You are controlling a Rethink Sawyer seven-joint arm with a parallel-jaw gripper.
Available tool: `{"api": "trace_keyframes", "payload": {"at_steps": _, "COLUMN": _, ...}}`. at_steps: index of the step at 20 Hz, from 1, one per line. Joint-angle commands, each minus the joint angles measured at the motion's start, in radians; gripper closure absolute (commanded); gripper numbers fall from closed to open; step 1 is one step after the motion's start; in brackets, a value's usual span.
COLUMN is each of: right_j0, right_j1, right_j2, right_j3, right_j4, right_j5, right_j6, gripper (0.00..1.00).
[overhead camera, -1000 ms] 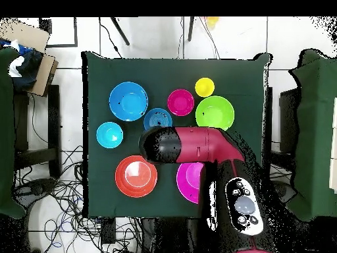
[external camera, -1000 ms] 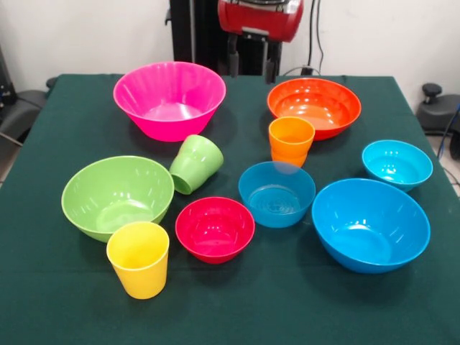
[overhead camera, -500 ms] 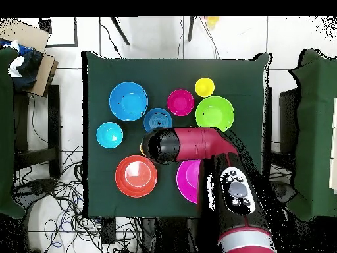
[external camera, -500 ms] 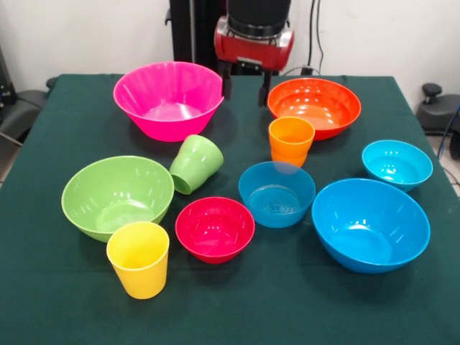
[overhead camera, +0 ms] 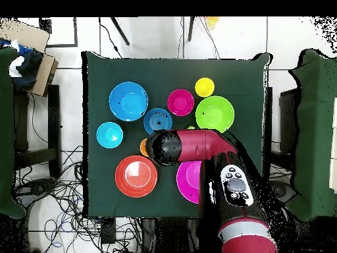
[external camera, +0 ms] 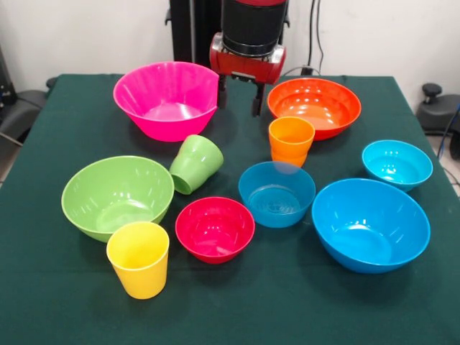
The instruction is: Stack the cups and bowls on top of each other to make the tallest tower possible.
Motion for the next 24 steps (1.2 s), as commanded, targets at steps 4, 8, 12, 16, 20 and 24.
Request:
{"api": "trace_keyframes", "payload": {"at_steps": 4, "right_j0": 0.020, "right_j1": -0.003, "right_j2": 0.025, "right_j3": -0.032, "right_j4": -0.055, "right_j5": -0.041, "right_j6": -0.006, "gripper": 0.00}}
{"api": "trace_keyframes", "payload": {"at_steps": 8, "right_j0": 0.025, "right_j1": -0.003, "right_j2": 0.023, "right_j3": -0.035, "right_j4": -0.051, "right_j5": -0.038, "right_j6": 0.000, "gripper": 0.00}}
{"api": "trace_keyframes", "payload": {"at_steps": 12, "right_j0": 0.042, "right_j1": -0.011, "right_j2": 0.022, "right_j3": -0.023, "right_j4": -0.035, "right_j5": -0.033, "right_j6": 0.025, "gripper": 0.00}}
{"api": "trace_keyframes", "payload": {"at_steps": 16, "right_j0": 0.082, "right_j1": -0.015, "right_j2": 0.010, "right_j3": -0.023, "right_j4": -0.007, "right_j5": -0.025, "right_j6": 0.078, "gripper": 0.00}}
{"api": "trace_keyframes", "payload": {"at_steps": 20, "right_j0": 0.112, "right_j1": -0.018, "right_j2": -0.001, "right_j3": -0.027, "right_j4": 0.020, "right_j5": -0.013, "right_j6": 0.110, "gripper": 0.00}}
{"api": "trace_keyframes", "payload": {"at_steps": 24, "right_j0": 0.143, "right_j1": -0.007, "right_j2": -0.017, "right_j3": -0.052, "right_j4": 0.041, "right_j5": 0.001, "right_j6": 0.136, "gripper": 0.00}}
